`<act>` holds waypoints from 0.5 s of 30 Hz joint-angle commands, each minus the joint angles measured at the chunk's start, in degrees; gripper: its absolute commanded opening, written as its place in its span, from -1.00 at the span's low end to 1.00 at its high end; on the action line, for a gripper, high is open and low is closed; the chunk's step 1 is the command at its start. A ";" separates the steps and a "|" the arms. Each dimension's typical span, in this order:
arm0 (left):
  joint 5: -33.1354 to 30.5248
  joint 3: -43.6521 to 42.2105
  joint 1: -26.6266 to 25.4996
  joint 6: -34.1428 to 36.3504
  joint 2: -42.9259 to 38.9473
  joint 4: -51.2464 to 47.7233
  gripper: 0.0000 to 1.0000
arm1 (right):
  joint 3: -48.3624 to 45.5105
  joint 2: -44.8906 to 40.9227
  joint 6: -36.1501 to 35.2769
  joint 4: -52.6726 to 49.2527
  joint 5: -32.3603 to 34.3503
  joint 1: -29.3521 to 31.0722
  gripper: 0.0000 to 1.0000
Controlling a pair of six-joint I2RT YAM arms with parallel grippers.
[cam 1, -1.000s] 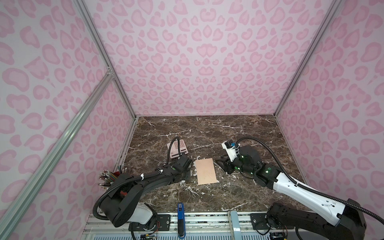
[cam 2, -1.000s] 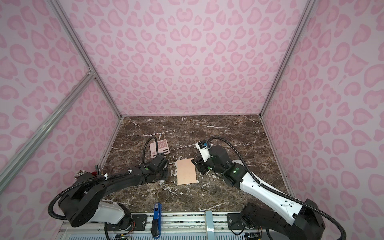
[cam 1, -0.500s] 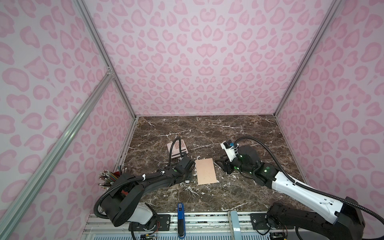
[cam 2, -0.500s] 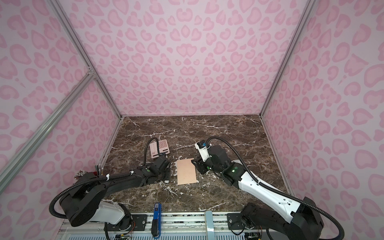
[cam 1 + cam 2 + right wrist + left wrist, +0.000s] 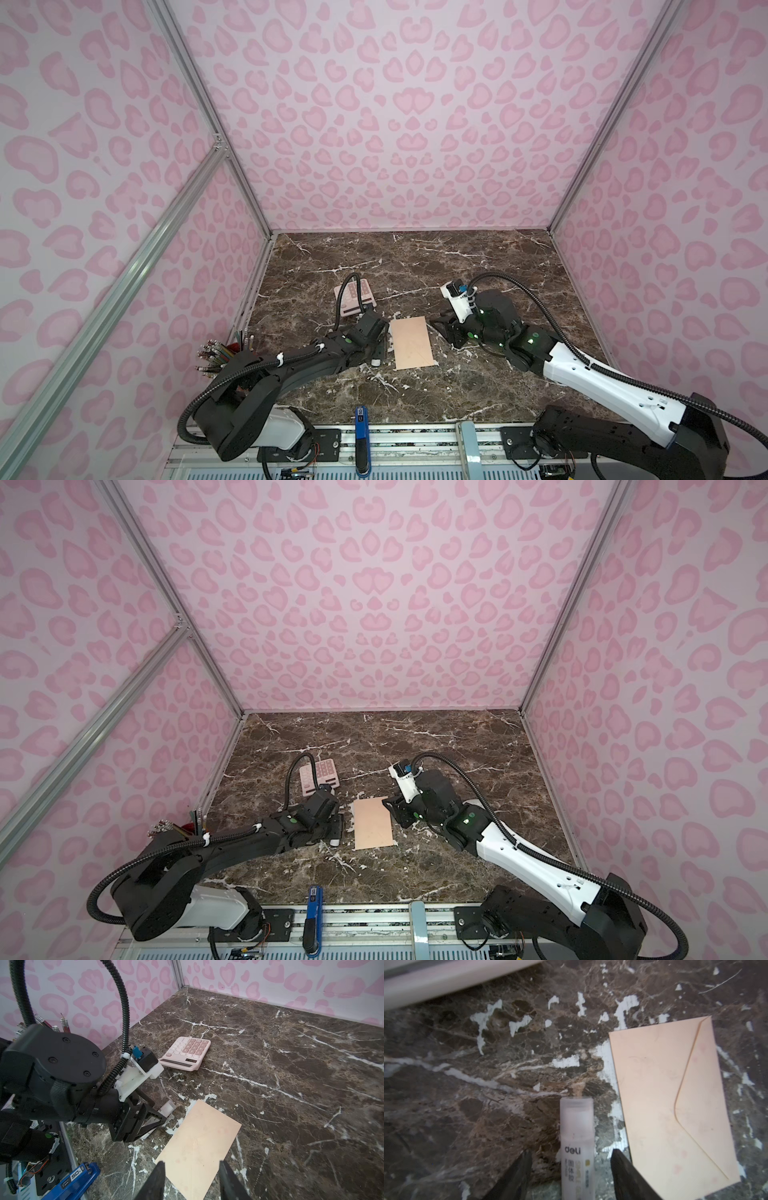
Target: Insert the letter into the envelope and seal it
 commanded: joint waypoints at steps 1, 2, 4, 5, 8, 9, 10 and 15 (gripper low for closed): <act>1.33 1.50 0.00 1.37 -1.83 -0.48 0.31 | 0.17 -0.15 -0.74 -0.24 1.16 0.06 -0.11; 1.51 1.90 -0.01 1.72 -2.74 -0.56 0.32 | 0.23 -0.21 -0.91 -0.32 1.48 0.06 -0.10; 1.21 2.74 -0.06 2.34 -4.86 -0.97 0.34 | 0.53 -0.36 -1.23 -0.59 2.46 0.06 -0.10; 0.74 3.25 0.05 2.77 -6.13 -1.38 0.35 | 0.60 -0.47 -1.47 -0.68 3.16 -0.02 -0.10; -2.10 4.88 0.01 4.86 -10.39 -2.56 0.39 | 0.67 -0.95 -2.16 -0.17 5.23 -0.26 -0.10; -3.71 5.38 0.16 5.84 -12.04 -2.93 0.40 | 0.62 -1.01 -2.33 0.07 5.81 -0.55 -0.10; -5.13 5.77 0.23 6.66 -13.39 -3.24 0.42 | 0.59 -1.00 -2.45 0.31 6.17 -1.02 -0.10; -10.04 5.72 4.80 11.71 -20.04 -0.16 0.48 | -0.48 -0.48 -2.03 2.87 6.83 -6.06 -0.09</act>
